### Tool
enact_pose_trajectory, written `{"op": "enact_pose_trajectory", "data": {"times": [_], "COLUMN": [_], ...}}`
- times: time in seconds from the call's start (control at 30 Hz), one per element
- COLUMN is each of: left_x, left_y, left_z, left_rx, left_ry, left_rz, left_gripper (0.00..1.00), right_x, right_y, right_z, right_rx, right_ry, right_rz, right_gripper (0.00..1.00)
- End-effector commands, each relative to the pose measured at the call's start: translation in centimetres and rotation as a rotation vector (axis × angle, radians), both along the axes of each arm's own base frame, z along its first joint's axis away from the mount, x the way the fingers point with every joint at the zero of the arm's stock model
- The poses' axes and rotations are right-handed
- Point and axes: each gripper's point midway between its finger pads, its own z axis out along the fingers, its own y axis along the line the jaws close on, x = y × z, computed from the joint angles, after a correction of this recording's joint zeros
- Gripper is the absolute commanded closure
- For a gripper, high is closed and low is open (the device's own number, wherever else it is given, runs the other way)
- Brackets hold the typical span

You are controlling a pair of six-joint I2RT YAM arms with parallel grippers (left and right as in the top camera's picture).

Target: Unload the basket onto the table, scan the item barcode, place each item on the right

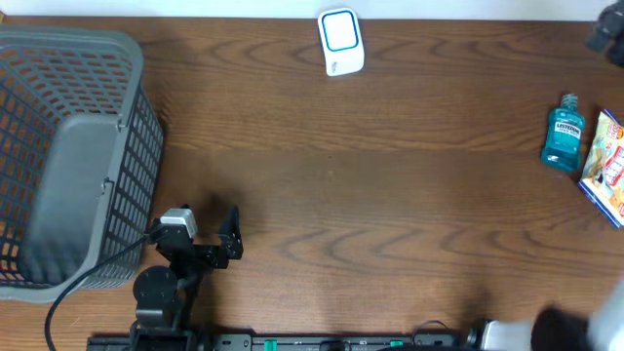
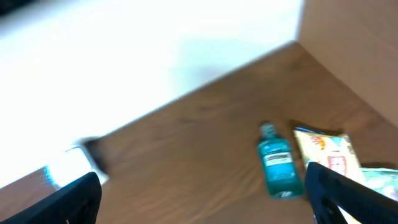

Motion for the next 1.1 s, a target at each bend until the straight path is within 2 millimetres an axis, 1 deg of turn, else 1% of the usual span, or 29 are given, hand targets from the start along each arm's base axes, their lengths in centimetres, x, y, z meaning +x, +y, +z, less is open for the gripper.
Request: {"op": "enact_pose_trajectory", "data": {"times": [0.0,0.03,0.07,0.1,0.2,0.27,0.33,0.43,0.47,0.5,0.53,0.57,0.6,0.63,0.73,0.8,0.9,1.07], "left_x": [-0.2,-0.2,-0.2,-0.2,-0.2,-0.2,-0.2,-0.2,-0.2,-0.2,-0.2,-0.2,-0.2,-0.2,-0.2,-0.2,-0.2,-0.2], "left_y": [-0.3,-0.3,-0.3,-0.3,-0.3,-0.3,-0.3,-0.3,-0.3,-0.3,-0.3,-0.3,-0.3,-0.3,-0.3,-0.3,-0.3,-0.3], "left_z": [-1.2,-1.2,-1.2,-1.2,-1.2,-1.2,-1.2,-1.2,-1.2,-1.2,-1.2,-1.2,-1.2,-1.2,-1.2,-1.2,-1.2,-1.2], "left_rx": [0.011,0.011,0.011,0.011,0.011,0.011,0.011,0.011,0.011,0.011,0.011,0.011,0.011,0.011,0.011,0.011,0.011,0.011], "left_ry": [0.031,0.031,0.03,0.031,0.031,0.03,0.031,0.031,0.031,0.031,0.031,0.03,0.031,0.03,0.03,0.03,0.031,0.03], "left_rz": [-0.019,-0.019,-0.019,-0.019,-0.019,-0.019,-0.019,-0.019,-0.019,-0.019,-0.019,-0.019,-0.019,-0.019,-0.019,-0.019,-0.019,-0.019], "left_gripper": [0.02,0.02,0.02,0.02,0.02,0.02,0.02,0.02,0.02,0.02,0.02,0.02,0.02,0.02,0.02,0.02,0.02,0.02], "right_x": [-6.9,-8.5,-10.7,-12.3,-16.4,-19.0,-21.9,-24.8,-26.4,-27.4,-28.3,-29.3,-29.9,-31.3,-32.3,-32.6,-32.5,-32.0], "right_y": [5.2,5.8,6.5,7.0,8.3,9.1,10.1,11.0,11.5,11.8,11.9,11.6,11.3,11.3,11.9,12.0,12.1,12.5], "right_z": [5.3,6.0,6.9,7.4,9.0,9.2,9.0,8.3,7.7,7.1,6.6,6.0,5.8,5.1,4.5,4.1,4.0,4.3], "right_rx": [0.059,0.05,0.04,0.033,0.007,-0.002,-0.008,-0.009,-0.007,-0.007,-0.01,-0.041,-0.062,-0.067,-0.049,-0.045,-0.016,-0.017], "right_ry": [-0.151,-0.171,-0.197,-0.215,-0.287,-0.31,-0.324,-0.328,-0.323,-0.315,-0.305,-0.29,-0.285,-0.278,-0.283,-0.27,-0.27,-0.342], "right_rz": [0.128,0.128,0.128,0.129,0.132,0.133,0.134,0.133,0.133,0.129,0.123,0.097,0.073,0.052,0.061,0.061,0.067,0.107], "right_gripper": [0.01,0.01,0.01,0.01,0.01,0.01,0.01,0.01,0.01,0.01,0.01,0.01,0.06,0.01,0.01,0.01,0.01,0.01]}}
